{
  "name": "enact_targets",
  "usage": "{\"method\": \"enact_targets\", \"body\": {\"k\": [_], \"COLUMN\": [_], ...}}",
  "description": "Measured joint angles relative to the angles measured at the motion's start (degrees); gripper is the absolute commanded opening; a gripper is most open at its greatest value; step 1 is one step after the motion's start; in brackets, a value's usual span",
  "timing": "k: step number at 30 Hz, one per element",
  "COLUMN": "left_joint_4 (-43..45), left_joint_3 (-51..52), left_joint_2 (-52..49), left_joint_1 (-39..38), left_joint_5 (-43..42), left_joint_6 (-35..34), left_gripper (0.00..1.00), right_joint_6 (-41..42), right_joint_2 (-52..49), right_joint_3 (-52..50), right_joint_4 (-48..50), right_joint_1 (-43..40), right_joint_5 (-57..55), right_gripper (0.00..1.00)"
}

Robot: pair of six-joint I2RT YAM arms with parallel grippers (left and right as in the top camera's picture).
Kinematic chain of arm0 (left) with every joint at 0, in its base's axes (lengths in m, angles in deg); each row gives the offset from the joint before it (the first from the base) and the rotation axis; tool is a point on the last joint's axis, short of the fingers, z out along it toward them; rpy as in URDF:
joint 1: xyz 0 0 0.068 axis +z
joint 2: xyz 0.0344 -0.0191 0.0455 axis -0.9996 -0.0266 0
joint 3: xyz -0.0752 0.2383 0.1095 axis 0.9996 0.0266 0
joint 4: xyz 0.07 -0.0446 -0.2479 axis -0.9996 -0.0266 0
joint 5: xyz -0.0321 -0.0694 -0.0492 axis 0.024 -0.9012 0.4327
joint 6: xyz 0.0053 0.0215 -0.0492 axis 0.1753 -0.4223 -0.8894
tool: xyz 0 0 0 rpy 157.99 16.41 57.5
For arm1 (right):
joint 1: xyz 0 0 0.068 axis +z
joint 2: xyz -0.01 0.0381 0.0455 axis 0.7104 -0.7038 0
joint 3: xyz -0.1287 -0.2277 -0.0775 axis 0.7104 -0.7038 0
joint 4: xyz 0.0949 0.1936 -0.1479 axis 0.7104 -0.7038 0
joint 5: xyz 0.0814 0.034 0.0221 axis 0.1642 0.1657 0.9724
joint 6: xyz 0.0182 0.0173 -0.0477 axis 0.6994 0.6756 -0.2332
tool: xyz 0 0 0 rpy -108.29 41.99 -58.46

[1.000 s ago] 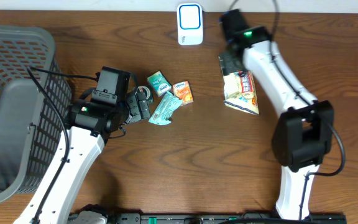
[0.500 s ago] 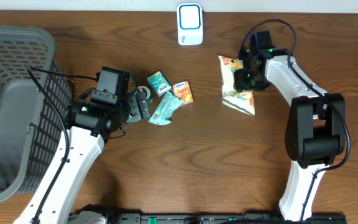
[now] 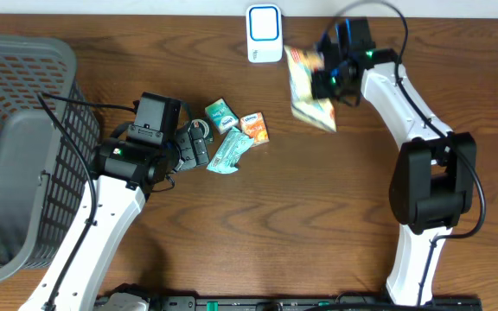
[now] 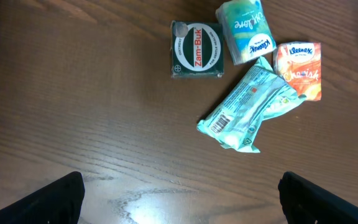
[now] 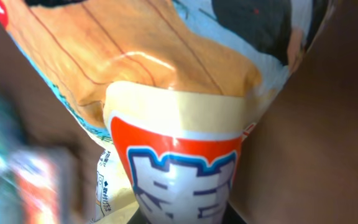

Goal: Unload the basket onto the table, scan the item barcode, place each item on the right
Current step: 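Carry the snack bag to the far right and release it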

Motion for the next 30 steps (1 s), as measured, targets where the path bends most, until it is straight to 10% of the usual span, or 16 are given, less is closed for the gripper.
{"method": "enact_targets", "body": {"k": [22,30], "left_joint_4": [-0.04,0.02], "left_joint_3": [0.0,0.0], "left_joint_2": [0.0,0.0], "left_joint_1": [0.0,0.0], "left_joint_5": [0.0,0.0], "left_joint_6": [0.0,0.0], "left_gripper": [0.98,0.98], "right_joint_6": [-4.22,-8.07], "right_joint_2": [-8.94,-15.69], "right_joint_3": [3.89,3.76], "right_joint_4": [60.3,62.53], "right_joint_1": [11.39,10.73], "right_joint_5": [-16.39,-20.22], "right_gripper": [0.01,0.01]}}
